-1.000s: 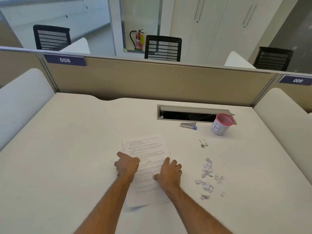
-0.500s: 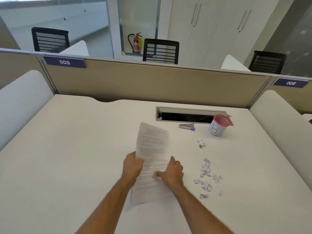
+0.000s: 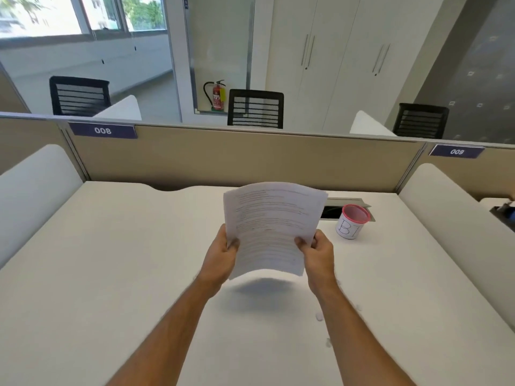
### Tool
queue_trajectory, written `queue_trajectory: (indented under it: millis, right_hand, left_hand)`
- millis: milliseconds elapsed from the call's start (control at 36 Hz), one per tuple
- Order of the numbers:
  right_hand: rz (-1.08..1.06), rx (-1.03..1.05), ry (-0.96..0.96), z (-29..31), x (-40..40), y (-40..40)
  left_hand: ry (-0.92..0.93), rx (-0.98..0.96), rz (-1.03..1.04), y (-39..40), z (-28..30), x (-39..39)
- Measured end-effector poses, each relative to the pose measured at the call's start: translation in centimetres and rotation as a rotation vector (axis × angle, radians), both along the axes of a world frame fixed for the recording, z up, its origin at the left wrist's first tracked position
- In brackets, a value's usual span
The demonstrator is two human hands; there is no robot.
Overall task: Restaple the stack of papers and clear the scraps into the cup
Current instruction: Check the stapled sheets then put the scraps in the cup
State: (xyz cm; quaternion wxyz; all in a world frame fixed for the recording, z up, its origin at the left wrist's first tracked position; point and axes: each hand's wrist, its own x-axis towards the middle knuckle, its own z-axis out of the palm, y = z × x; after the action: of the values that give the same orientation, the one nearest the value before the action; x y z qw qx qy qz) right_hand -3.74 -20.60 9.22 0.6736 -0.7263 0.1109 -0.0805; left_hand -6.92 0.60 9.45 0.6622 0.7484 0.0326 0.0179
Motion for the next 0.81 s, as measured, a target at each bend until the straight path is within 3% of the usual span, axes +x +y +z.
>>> queue_trajectory:
  millis: [194,333,583,806]
  right_hand:
    - [0.053,-0.024,0.010,-0.4,-0.6,0.4]
    - [0.087,-0.046,0.099,-1.1,-1.0,0.2]
    - [0.139,-0.088,0.094,0.3,-1.2,-0.4]
    - [0.311,-0.485,-0.019,6.1,0.0,0.0]
  left_hand:
    - [0.023,0.095,0.058,-0.5,-1.0,0.2]
    - [0.081,0.092,0.049,-1.2,-1.4,0.2]
    - [0.176,0.002,0.168,-2.4,-0.6,0.9]
    - [0.349,-0.125,0.216,-2.0,-1.7,1.8]
